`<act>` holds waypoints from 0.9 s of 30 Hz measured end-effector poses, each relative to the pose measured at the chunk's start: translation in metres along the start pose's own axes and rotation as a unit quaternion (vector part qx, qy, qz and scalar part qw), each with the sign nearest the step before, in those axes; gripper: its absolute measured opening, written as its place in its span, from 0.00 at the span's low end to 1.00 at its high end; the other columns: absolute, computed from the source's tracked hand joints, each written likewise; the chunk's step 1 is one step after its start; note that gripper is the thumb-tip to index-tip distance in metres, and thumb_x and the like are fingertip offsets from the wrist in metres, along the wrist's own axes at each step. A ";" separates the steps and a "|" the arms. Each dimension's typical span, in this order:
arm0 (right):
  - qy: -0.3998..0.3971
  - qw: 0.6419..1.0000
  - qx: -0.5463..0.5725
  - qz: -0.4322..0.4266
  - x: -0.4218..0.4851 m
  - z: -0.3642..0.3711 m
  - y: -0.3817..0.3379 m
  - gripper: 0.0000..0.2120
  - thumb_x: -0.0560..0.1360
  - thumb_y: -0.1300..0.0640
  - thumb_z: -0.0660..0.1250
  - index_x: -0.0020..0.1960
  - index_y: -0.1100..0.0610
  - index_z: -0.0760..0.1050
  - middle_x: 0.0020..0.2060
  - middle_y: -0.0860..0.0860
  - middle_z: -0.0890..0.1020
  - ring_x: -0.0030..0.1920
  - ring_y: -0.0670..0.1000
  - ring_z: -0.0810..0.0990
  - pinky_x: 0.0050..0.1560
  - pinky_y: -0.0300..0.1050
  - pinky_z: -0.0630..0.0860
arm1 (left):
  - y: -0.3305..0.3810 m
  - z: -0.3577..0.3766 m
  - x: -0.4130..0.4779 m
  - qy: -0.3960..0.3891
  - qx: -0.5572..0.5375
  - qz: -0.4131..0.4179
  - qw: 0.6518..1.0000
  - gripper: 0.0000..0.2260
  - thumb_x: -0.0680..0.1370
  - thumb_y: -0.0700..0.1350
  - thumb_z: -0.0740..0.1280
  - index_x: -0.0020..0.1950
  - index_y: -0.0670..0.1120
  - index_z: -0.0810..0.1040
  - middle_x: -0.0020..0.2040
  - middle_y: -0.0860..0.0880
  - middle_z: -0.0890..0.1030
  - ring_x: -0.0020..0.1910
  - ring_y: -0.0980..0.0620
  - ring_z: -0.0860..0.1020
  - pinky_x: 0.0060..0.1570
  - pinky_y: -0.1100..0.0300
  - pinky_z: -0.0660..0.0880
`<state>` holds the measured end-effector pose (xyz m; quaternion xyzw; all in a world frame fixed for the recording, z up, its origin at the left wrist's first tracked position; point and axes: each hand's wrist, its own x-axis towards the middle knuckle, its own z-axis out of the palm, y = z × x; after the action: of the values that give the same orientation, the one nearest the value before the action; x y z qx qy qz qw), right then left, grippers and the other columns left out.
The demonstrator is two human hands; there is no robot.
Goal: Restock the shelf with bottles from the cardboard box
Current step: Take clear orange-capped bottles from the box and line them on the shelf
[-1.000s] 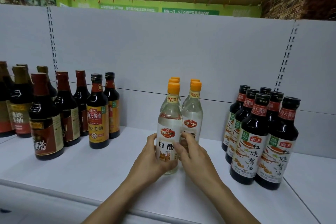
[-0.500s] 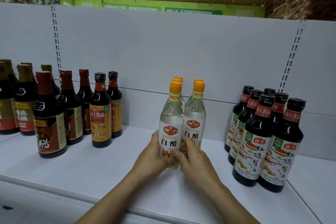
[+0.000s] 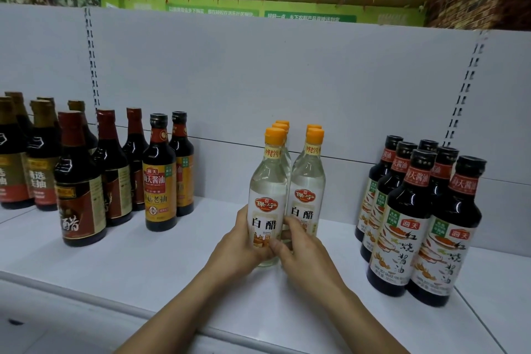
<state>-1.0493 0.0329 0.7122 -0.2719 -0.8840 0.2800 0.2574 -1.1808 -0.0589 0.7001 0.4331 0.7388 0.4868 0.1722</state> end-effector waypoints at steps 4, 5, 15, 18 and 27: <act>-0.002 1.000 0.008 -0.002 0.000 0.000 0.002 0.19 0.82 0.48 0.64 0.71 0.47 0.67 0.63 0.44 0.81 0.62 0.47 0.80 0.63 0.48 0.77 | 0.000 -0.002 -0.001 -0.003 -0.012 0.010 1.000 0.43 0.71 0.51 0.80 0.78 0.61 0.56 0.64 0.60 0.80 0.61 0.55 0.81 0.64 0.50 0.79; -0.004 1.000 0.005 -0.004 0.000 0.000 0.003 0.20 0.82 0.48 0.64 0.72 0.47 0.66 0.63 0.44 0.80 0.63 0.48 0.80 0.63 0.48 0.77 | 0.001 -0.002 -0.002 -0.004 -0.017 0.010 1.000 0.45 0.70 0.51 0.80 0.78 0.61 0.55 0.64 0.60 0.80 0.61 0.56 0.81 0.64 0.49 0.79; 0.143 0.983 -0.007 -0.116 -0.013 -0.013 -0.013 0.23 0.81 0.52 0.65 0.74 0.51 0.64 0.67 0.49 0.71 0.68 0.51 0.73 0.64 0.51 0.77 | 0.027 -0.009 -0.028 0.043 -0.018 -0.025 0.999 0.51 0.74 0.49 0.78 0.83 0.58 0.43 0.65 0.61 0.69 0.60 0.63 0.71 0.52 0.69 0.71; 0.170 0.972 0.011 -0.161 -0.017 -0.015 -0.029 0.23 0.79 0.54 0.67 0.72 0.51 0.66 0.64 0.49 0.72 0.66 0.52 0.72 0.63 0.55 0.77 | 0.035 -0.018 -0.043 0.096 -0.006 -0.021 0.995 0.51 0.73 0.52 0.78 0.83 0.61 0.43 0.76 0.52 0.68 0.71 0.55 0.70 0.61 0.61 0.69; 0.005 0.950 0.125 -0.286 -0.038 0.020 -0.105 0.18 0.81 0.53 0.64 0.70 0.46 0.69 0.63 0.41 0.72 0.65 0.42 0.70 0.59 0.36 0.67 | 0.023 -0.065 -0.137 0.295 0.023 -0.036 0.955 0.39 0.77 0.57 0.72 0.81 0.63 0.52 0.67 0.58 0.71 0.69 0.58 0.70 0.69 0.54 0.72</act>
<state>-1.0698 -0.0707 0.7526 0.0256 -0.8812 0.3018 0.3630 -1.1363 -0.2025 0.7277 0.2475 0.7829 0.5690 -0.0460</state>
